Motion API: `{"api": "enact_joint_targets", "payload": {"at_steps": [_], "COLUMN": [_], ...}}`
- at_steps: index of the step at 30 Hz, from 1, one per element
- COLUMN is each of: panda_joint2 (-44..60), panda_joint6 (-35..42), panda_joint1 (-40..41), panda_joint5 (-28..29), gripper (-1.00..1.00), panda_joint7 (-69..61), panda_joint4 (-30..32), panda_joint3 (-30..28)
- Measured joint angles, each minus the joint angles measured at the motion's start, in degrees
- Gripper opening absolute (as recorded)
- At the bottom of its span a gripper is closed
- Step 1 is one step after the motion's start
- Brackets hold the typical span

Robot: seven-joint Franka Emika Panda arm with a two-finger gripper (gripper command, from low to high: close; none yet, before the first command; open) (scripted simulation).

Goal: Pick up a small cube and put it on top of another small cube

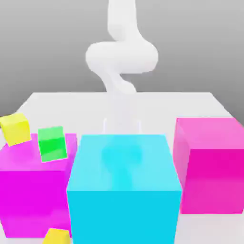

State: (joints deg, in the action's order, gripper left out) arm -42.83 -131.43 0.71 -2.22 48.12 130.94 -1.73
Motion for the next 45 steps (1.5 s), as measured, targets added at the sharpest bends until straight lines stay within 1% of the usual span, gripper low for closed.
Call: {"api": "enact_joint_targets", "payload": {"at_steps": [8,17,24,32,35,43,44,45], "panda_joint2": [10.1,21.4,29.8,36.5,39.5,44.8,44.9,45.7], "panda_joint6": [-1.3,-2.9,-4.6,-7.8,-12.7,-27.8,-29.5,-30.9], "panda_joint1": [6.9,14.9,20.8,27.1,29.5,32.8,33.1,33.1], "panda_joint5": [-8.3,-15.3,-18.7,-20.5,-16.4,-2.6,-1.5,-1.7], "gripper": [0.0,0.0,0.0,0.0,0.0,0.0,0.0,0.0], "panda_joint7": [16.6,37.8,55.7,77.1,85.5,103.0,105.2,105.8], "panda_joint4": [0.4,1.3,2.1,4.4,9.2,25.7,27.7,28.6], "panda_joint3": [-4.9,-9.3,-12.6,-16.3,-17.0,-18.3,-18.7,-18.7]}}
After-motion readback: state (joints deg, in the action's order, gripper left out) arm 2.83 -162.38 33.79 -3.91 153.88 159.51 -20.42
